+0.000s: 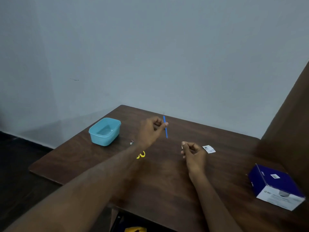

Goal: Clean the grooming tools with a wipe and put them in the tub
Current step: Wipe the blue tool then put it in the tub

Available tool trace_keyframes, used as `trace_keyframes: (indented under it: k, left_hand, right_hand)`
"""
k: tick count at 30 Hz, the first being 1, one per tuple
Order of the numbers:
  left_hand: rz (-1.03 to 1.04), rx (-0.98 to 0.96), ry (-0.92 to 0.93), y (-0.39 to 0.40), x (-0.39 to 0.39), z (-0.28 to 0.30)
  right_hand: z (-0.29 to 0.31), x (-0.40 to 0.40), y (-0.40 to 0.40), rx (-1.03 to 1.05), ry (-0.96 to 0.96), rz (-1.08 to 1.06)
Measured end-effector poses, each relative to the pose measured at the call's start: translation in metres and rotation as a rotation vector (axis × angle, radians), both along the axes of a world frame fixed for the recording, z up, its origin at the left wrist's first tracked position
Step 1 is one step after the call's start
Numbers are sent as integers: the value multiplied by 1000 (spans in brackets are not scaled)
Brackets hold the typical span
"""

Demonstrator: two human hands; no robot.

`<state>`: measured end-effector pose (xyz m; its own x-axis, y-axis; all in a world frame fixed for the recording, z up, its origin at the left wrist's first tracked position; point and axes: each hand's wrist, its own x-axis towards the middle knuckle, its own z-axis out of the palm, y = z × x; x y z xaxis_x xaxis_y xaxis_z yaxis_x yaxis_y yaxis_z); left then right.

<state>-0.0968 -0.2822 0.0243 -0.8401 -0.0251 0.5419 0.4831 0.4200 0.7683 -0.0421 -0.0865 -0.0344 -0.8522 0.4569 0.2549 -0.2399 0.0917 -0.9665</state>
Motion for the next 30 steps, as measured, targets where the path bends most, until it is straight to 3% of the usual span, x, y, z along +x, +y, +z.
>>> trace_keyframes:
  k: [3,5,12,14,17,21,27,30]
  left_hand:
    - [251,-235,12,-53,7,28]
    - [382,-292,-48,-88,8,36]
    - [589,-492,-135,-176,27,41]
    - [617,-562,-144,-193,31,45]
    - [614,-693,-228,-208,28,51]
    - [558,-702,-354,-213,16,50]
    - [527,-780,-345,-191,-1,47]
    - [534,-974,-408,-186,-6,48]
  right_hand:
    - [4,3,-12,101,4,63]
    - [6,4,-37,178,24,72]
    - [0,14,-136,174,79,100]
    - [-5,11,-143,169,81,91]
    - [-12,8,-137,4,40,81]
    - [-11,11,-134,-106,38,128]
    - [-12,11,-138,90,56,225]
    - [-12,9,-138,93,28,206]
